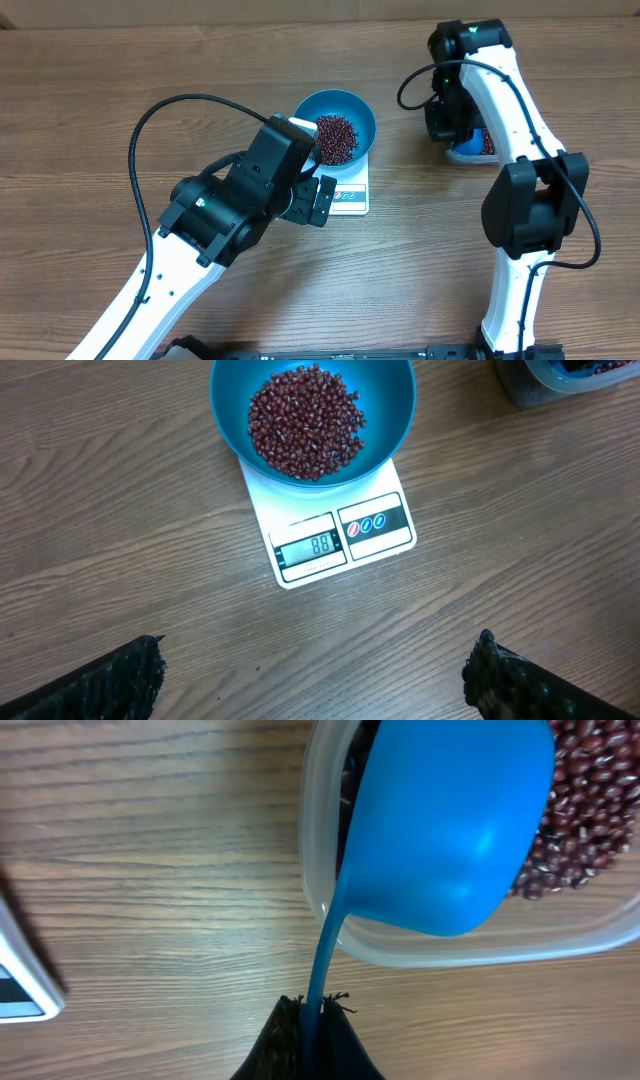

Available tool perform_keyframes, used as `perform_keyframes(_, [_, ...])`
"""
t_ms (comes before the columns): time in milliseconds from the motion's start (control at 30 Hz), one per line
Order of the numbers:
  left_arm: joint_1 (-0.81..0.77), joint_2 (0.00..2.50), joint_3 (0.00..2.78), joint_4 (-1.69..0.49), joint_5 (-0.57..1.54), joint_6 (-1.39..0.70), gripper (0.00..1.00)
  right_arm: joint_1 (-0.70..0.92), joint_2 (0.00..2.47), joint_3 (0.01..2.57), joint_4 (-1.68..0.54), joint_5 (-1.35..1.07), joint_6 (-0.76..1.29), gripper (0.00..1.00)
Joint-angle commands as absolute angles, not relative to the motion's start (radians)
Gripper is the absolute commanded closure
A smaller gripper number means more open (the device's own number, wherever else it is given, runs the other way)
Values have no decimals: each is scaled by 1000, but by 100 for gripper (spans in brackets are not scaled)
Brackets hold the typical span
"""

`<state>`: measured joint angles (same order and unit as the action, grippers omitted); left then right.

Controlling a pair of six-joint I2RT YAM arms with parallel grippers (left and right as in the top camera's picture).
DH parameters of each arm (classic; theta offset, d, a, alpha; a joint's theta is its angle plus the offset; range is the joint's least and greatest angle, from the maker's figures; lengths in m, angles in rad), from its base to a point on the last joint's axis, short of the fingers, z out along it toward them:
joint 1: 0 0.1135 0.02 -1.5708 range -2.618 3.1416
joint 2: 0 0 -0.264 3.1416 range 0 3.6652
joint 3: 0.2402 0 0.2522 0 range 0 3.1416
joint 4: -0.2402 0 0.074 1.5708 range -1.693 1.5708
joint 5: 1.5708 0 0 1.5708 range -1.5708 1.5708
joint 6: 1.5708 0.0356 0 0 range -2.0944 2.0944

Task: Scoop item into bowl and weigh 150g on scale
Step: 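Dip the scoop into the red beans and scoop more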

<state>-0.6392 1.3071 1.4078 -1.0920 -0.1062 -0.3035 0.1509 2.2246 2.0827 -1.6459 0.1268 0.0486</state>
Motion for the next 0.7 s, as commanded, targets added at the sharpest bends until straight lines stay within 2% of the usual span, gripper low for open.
perform_keyframes(0, [-635,1309,1417,-1089,-115,-295,0,118,2183,2077,-1629,-35,12,96])
perform_keyframes(667, [-635,1309,1417,-1089,-115,-295,0,-45,2182,2077,-1567,-180,-158,96])
